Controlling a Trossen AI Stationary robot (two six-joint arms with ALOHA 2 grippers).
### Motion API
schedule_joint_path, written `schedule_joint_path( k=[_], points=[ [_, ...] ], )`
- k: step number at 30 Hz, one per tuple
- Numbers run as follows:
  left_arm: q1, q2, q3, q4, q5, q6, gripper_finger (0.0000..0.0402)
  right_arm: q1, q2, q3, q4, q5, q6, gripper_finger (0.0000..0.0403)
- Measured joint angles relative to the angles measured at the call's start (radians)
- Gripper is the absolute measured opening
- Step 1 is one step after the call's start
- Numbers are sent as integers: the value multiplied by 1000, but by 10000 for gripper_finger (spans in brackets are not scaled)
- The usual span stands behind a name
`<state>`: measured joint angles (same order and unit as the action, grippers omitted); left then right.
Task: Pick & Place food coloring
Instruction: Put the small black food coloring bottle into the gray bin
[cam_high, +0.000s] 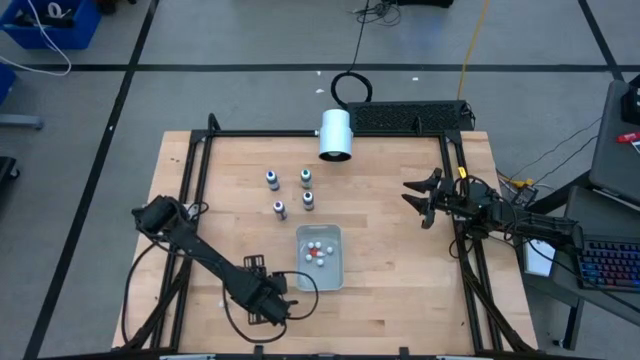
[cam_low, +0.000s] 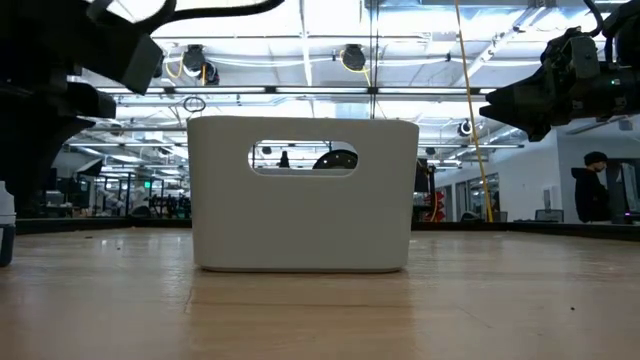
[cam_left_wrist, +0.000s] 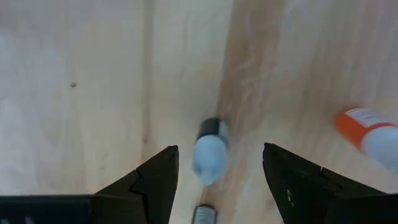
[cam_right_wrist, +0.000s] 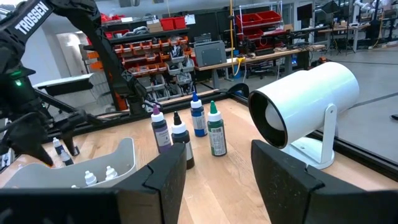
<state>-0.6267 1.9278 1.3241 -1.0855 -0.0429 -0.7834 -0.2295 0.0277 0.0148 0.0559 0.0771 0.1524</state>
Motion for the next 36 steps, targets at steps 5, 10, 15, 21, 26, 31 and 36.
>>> schedule_joint_path(
  k=[5, 10, 15, 21, 26, 31, 36],
  points=[
    [0, 0, -6, -1, -3, 4, 234, 0, 0, 0, 0, 0, 0, 169],
    [4, 0, -6, -1, -11, 17, 234, 0, 0, 0, 0, 0, 0, 169],
    [5, 0, -6, -1, -11, 29, 234, 0, 0, 0, 0, 0, 0, 169],
    [5, 0, -6, -1, -11, 33, 215, 0, 0, 0, 0, 0, 0, 169],
    [13, 0, -6, -1, -10, 35, 156, 0, 0, 0, 0, 0, 0, 169],
    [14, 0, -6, -1, -10, 42, 98, 0, 0, 0, 0, 0, 0, 169],
    [14, -1, -5, -1, -10, 42, 63, 0, 0, 0, 0, 0, 0, 169]
  ],
)
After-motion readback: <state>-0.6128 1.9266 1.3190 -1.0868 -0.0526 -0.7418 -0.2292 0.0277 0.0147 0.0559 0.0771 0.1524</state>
